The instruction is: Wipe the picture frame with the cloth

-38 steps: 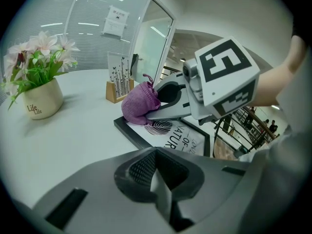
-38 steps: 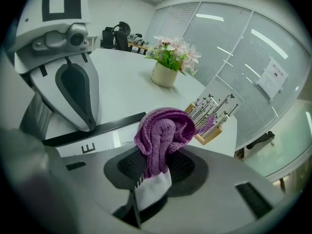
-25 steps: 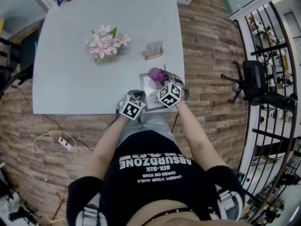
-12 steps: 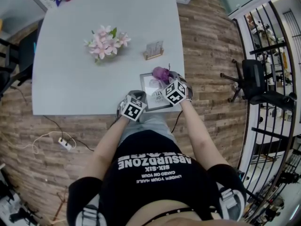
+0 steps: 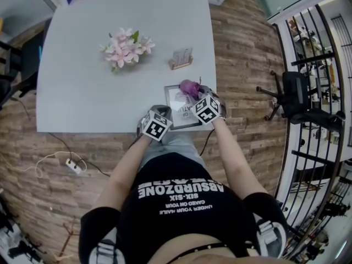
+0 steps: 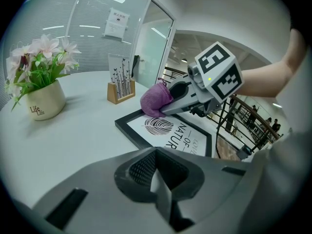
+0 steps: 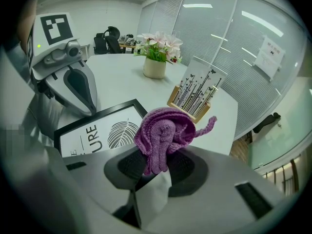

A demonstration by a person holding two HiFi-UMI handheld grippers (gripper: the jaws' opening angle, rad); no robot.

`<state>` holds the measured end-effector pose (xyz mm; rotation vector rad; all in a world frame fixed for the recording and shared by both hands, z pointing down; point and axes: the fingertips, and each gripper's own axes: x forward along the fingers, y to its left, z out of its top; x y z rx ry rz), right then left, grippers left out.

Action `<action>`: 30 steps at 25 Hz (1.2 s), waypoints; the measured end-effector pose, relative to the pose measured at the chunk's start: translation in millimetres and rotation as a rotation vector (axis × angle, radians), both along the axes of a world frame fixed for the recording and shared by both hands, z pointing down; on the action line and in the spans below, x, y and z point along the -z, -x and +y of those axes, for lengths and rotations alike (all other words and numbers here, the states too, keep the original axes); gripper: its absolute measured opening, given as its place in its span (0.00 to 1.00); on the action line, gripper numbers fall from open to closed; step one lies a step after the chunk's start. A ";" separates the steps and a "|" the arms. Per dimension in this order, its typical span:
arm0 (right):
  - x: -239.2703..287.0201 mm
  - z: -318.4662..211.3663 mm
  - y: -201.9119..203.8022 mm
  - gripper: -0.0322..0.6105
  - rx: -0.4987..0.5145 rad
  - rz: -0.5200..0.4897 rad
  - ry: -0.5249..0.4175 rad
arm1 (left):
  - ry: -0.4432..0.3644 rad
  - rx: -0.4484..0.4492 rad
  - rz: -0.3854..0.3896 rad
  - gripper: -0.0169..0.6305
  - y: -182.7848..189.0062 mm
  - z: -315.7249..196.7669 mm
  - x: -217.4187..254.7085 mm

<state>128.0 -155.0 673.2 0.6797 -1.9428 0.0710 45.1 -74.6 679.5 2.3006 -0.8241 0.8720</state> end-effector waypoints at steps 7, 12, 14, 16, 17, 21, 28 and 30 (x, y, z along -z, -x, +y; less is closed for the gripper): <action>1.9 22.3 -5.0 0.24 -0.012 -0.009 0.037 | 0.001 0.010 0.006 0.05 1.1 0.4 -0.5; 1.3 41.5 -8.4 0.24 -0.022 -0.015 0.056 | 0.007 0.014 0.009 0.05 1.4 1.1 -1.5; 1.3 50.3 -9.8 0.24 -0.020 -0.013 0.061 | 0.007 0.014 0.007 0.05 1.1 1.3 -1.8; 1.0 58.9 -12.2 0.24 -0.020 -0.014 0.066 | 0.005 0.013 0.004 0.05 0.7 1.2 -1.6; 1.0 63.2 -13.4 0.24 -0.022 -0.017 0.070 | 0.004 0.012 0.003 0.05 0.6 1.1 -1.4; 1.7 79.0 -17.4 0.24 -0.030 -0.032 0.080 | -0.002 0.011 0.000 0.05 0.2 0.7 -0.2; 0.6 101.0 -22.9 0.24 -0.072 -0.065 0.102 | -0.005 0.014 -0.007 0.05 0.2 1.2 -2.0; 1.1 106.7 -24.0 0.24 -0.085 -0.080 0.118 | -0.007 0.015 -0.008 0.05 0.3 1.1 -2.0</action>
